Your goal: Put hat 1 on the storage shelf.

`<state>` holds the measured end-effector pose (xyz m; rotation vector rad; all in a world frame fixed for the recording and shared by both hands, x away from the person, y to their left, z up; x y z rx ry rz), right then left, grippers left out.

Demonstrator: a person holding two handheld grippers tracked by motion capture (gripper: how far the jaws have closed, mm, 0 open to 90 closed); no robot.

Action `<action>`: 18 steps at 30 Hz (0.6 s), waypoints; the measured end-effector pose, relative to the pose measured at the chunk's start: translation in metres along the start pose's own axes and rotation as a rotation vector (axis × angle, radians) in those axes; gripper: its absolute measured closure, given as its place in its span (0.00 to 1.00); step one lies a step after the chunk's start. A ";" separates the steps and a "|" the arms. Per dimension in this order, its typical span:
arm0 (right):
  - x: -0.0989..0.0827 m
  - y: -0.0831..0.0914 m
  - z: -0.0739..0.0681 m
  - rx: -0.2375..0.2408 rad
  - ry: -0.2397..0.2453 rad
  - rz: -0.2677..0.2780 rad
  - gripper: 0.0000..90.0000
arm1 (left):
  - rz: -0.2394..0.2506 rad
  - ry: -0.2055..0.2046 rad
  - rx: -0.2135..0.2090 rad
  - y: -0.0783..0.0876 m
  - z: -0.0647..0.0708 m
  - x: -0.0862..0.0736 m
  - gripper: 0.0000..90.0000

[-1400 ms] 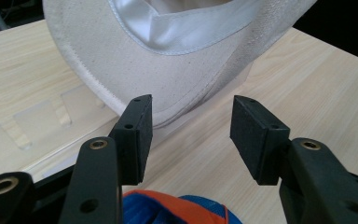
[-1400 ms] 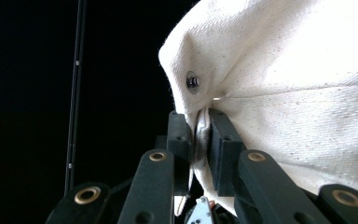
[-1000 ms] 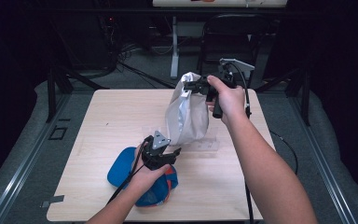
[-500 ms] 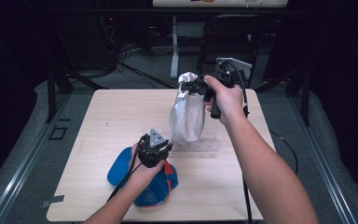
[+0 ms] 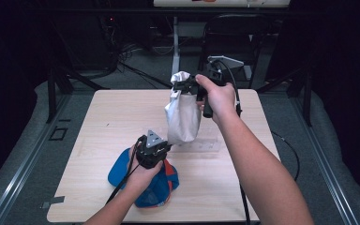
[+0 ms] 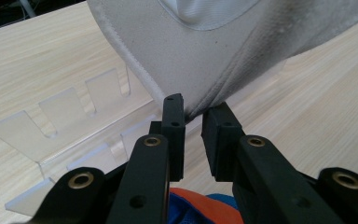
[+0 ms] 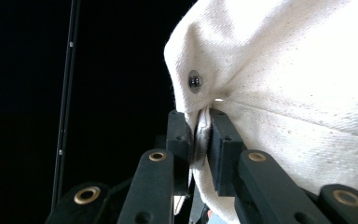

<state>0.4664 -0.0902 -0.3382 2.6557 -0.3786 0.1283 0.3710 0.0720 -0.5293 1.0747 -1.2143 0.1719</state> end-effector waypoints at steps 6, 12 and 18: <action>-0.003 -0.011 -0.003 -0.006 0.008 -0.021 0.90 | 0.008 0.029 -0.010 0.003 -0.005 -0.005 0.90; -0.005 -0.018 -0.003 -0.010 0.012 -0.034 0.89 | 0.019 0.080 -0.031 0.005 -0.011 -0.009 0.90; -0.006 -0.023 -0.003 -0.017 0.016 -0.049 0.89 | 0.015 0.072 -0.016 0.007 -0.012 -0.013 0.92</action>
Point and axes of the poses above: each handheld gripper's, and its own axes: y roughly backward along the jaws, x roughly out of its top, z roughly to its right, the point moved 4 cm from there along -y, roughly forward along the jaws, and after that the axes turned 4 degrees about -y, right-handed, at the moved point
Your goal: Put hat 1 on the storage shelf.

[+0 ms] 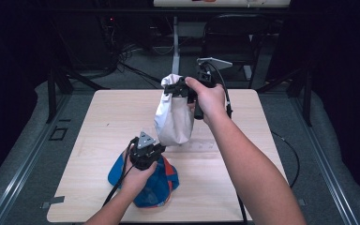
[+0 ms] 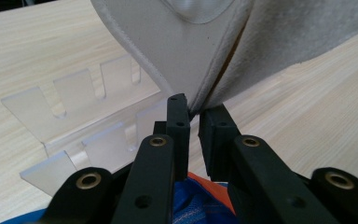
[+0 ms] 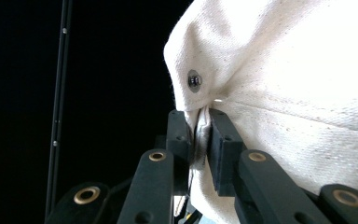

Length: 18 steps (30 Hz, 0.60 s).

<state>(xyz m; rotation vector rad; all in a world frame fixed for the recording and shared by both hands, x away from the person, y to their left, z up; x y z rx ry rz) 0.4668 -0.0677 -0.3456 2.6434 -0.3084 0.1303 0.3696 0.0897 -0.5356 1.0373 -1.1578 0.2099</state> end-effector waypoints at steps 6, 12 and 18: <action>0.000 -0.001 0.007 -0.022 0.002 0.005 0.89 | -0.008 0.027 0.001 -0.006 0.000 -0.006 0.92; 0.001 0.003 0.009 -0.031 0.013 0.030 0.85 | 0.000 0.049 0.013 -0.007 -0.002 -0.009 0.93; 0.001 0.011 0.010 -0.038 0.028 0.039 0.82 | -0.007 0.066 0.013 -0.007 -0.006 -0.013 0.94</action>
Point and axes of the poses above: each handheld gripper's, and its own axes: y roughly backward along the jaws, x roughly out of its top, z roughly to its right, the point moved 4 cm from there along -y, roughly forward along the jaws, and after that the axes turned 4 degrees about -y, right-handed, at the moved point
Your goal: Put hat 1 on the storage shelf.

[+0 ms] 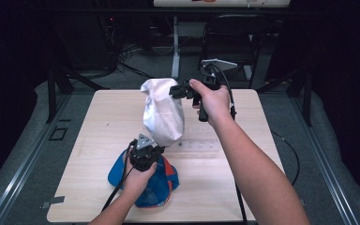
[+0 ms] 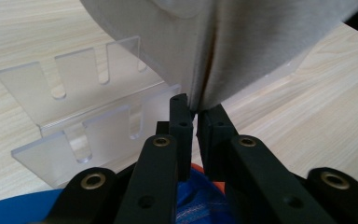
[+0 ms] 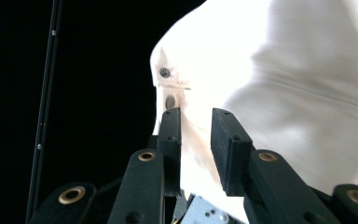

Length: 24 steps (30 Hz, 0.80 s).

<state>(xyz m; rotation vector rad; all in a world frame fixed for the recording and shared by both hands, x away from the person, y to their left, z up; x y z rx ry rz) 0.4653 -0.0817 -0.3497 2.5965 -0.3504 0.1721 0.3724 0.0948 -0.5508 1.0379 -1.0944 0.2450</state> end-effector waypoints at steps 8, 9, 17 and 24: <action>0.001 0.019 0.014 -0.013 -0.001 0.021 0.82 | 0.001 0.015 -0.015 -0.004 -0.001 -0.009 0.94; 0.001 0.019 0.014 -0.013 -0.001 0.021 0.82 | 0.001 0.015 -0.015 -0.004 -0.001 -0.009 0.95; -0.007 0.032 0.030 -0.034 0.004 0.021 0.81 | -0.008 -0.003 0.019 -0.011 0.003 -0.019 0.94; -0.023 0.036 0.042 -0.112 0.077 0.007 0.77 | -0.022 0.019 0.003 -0.004 0.005 -0.024 0.79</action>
Point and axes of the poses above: each handheld gripper's, and its own axes: y roughly backward along the jaws, x roughly out of its top, z roughly to its right, the point moved 4 cm from there along -y, roughly forward along the jaws, and after that the axes turned 4 degrees about -y, right-handed, at the moved point
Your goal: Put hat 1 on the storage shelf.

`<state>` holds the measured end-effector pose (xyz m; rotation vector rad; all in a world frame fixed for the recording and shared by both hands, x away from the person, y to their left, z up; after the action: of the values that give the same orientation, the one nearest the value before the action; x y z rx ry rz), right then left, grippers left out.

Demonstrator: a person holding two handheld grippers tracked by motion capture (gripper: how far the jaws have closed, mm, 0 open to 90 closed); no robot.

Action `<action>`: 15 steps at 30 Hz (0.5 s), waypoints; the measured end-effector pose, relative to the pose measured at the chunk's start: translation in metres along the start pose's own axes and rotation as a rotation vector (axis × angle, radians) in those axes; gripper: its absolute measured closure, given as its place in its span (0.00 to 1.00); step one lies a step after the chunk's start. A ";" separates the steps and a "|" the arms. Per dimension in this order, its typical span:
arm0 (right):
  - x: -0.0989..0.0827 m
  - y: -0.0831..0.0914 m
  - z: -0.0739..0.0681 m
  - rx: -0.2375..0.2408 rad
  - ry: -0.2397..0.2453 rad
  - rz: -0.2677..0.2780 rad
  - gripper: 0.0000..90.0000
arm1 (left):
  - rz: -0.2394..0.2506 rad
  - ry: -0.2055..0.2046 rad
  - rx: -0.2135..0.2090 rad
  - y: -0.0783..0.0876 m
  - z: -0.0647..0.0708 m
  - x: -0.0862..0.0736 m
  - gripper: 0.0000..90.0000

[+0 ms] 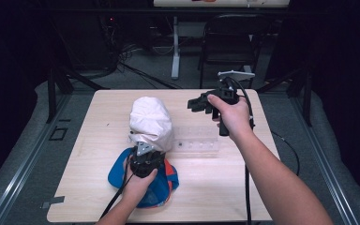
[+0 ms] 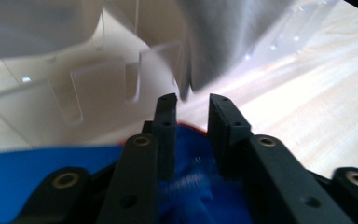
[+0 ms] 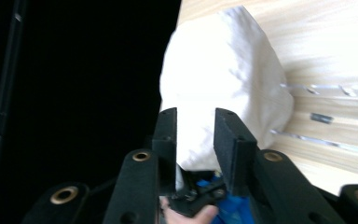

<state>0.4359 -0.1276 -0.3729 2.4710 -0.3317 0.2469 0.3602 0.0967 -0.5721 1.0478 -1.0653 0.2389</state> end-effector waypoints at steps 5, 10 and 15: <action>-0.013 0.003 0.011 -0.029 0.039 -0.006 0.75 | -0.037 -0.010 -0.002 0.017 0.002 -0.011 0.68; -0.024 0.007 0.018 -0.050 0.069 0.001 0.74 | -0.019 -0.027 -0.022 0.025 0.007 -0.013 0.64; -0.036 0.009 0.026 -0.072 0.111 0.017 0.73 | -0.045 -0.017 -0.045 0.032 0.007 -0.015 0.61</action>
<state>0.4019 -0.1441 -0.3970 2.3733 -0.3089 0.3713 0.3287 0.1122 -0.5646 1.0342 -1.0565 0.1695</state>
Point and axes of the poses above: each handheld gripper's, and its own axes: y roughly backward along the jaws, x roughly out of its top, z roughly to its right, the point moved 4 cm from there along -y, roughly forward along the jaws, and after that the axes turned 4 degrees about -y, right-handed, at the moved point
